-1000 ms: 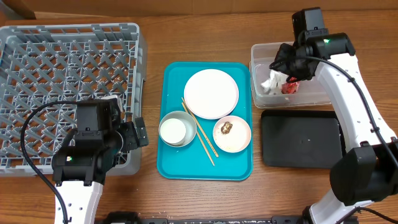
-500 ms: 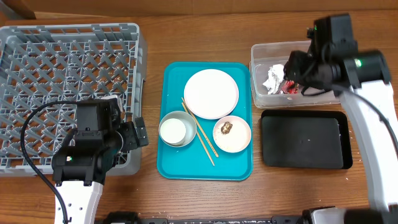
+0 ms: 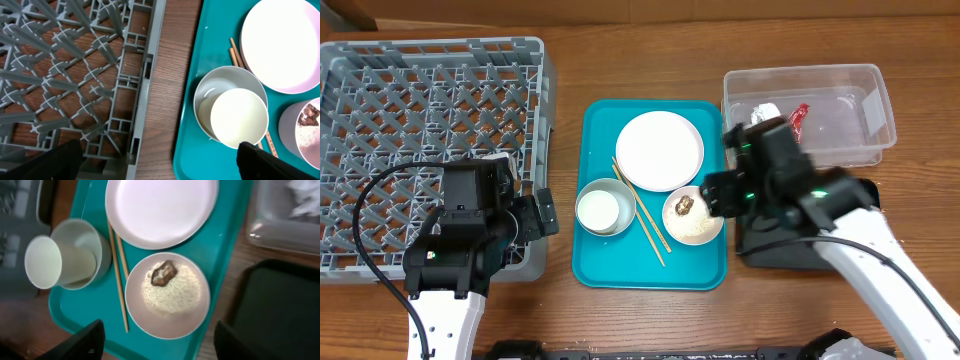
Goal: Sort waste into correct bins and load items into the dishwasher
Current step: 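Grasp the rim of the pink bowl with rice using the right gripper, then tip the pink bowl over the black tray to dump rice and scraps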
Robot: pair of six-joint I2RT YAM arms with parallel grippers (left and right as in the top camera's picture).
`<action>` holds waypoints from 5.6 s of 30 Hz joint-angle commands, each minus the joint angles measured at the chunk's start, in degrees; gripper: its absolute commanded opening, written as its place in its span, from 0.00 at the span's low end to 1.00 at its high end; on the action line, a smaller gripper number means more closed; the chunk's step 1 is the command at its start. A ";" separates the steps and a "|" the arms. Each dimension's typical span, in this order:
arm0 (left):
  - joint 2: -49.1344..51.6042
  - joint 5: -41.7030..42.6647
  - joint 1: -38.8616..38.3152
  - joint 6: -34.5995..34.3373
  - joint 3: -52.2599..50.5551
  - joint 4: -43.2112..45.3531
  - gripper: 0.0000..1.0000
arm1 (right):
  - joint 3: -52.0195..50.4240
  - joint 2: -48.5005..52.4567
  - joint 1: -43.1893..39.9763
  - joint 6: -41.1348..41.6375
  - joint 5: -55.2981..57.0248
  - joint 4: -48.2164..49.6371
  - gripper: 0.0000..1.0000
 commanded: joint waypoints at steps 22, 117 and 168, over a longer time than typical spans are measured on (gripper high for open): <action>0.07 0.61 -0.37 -0.76 1.29 0.09 1.00 | -0.72 25.44 11.78 4.74 -1.01 11.02 0.42; 0.07 1.27 -0.37 -0.76 1.29 -0.13 1.00 | -17.66 14.91 -60.57 -1.49 -81.66 10.75 0.04; 0.44 1.07 -0.37 -0.79 1.29 0.04 1.00 | -11.65 14.10 -47.84 -26.21 -62.07 -4.57 0.04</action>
